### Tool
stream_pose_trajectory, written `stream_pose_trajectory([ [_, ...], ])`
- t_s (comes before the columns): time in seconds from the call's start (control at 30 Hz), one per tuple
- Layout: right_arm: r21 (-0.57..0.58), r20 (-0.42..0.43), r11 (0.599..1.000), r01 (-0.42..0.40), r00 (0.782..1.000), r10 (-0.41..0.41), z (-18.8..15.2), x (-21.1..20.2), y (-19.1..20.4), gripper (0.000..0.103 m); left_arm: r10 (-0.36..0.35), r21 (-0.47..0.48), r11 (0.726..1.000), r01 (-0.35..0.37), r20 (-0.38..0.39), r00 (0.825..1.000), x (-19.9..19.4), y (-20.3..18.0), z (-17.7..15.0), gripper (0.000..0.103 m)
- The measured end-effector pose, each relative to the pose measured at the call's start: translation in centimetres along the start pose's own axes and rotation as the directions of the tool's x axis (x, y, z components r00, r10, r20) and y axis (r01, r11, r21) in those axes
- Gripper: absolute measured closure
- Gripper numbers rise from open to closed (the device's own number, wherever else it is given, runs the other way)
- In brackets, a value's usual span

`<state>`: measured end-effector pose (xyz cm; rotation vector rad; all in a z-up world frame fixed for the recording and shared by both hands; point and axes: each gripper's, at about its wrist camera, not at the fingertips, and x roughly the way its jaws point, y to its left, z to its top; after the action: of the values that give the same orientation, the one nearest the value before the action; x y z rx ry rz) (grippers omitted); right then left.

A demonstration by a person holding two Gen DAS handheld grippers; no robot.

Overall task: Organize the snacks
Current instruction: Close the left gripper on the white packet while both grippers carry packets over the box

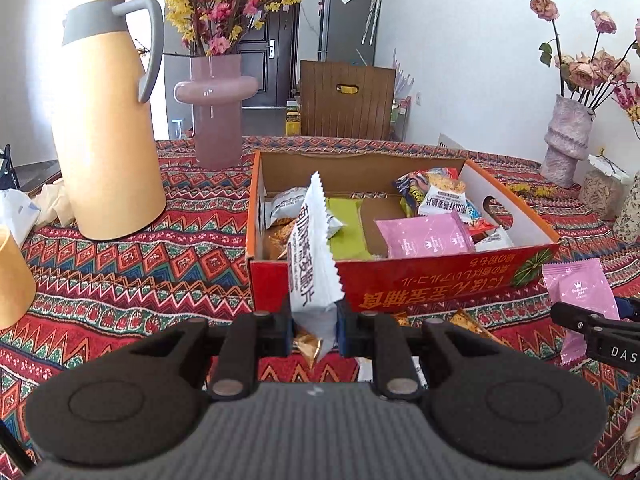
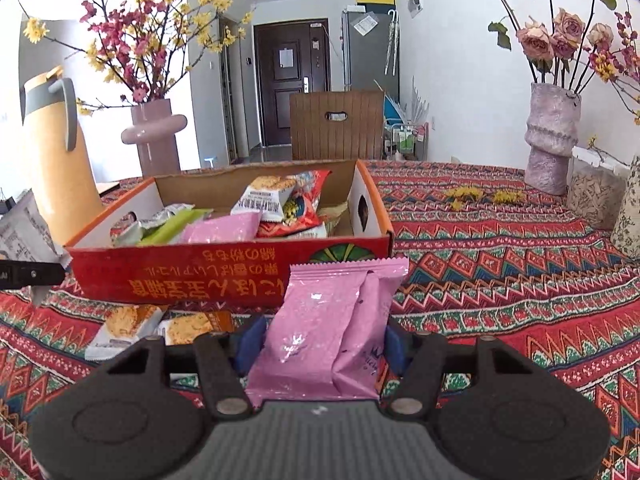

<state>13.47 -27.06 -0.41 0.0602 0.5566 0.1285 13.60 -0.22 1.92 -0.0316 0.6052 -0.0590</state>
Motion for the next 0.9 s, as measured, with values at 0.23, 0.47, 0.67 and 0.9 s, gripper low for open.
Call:
stream_pose_trajectory([
  [0.23, 0.007, 0.108, 0.999, -0.031, 0.994, 0.03, 3.3, -1.2, 0.4, 0.043, -0.009, 0.021, 1.0, 0.008, 0.049, 0.999, 0.0, -1.2, 2.3, 0.083],
  [0.47, 0.008, 0.156, 0.998, -0.062, 0.986, 0.06, 6.0, 0.3, 1.4, 0.043, -0.013, 0.015, 1.0, 0.012, 0.091, 0.996, 0.6, -1.9, 4.4, 0.083],
  [0.67, 0.009, 0.186, 0.997, -0.079, 0.98, 0.076, 7.9, 1.9, 2.2, 0.043, -0.005, -0.001, 1.0, 0.005, 0.118, 0.993, 1.4, -2.0, 5.9, 0.083],
  [0.9, 0.012, 0.228, 0.995, -0.102, 0.969, 0.096, 9.2, 4.0, 3.2, 0.043, 0.011, -0.043, 0.999, -0.005, 0.125, 0.992, 3.5, -1.6, 7.1, 0.083],
])
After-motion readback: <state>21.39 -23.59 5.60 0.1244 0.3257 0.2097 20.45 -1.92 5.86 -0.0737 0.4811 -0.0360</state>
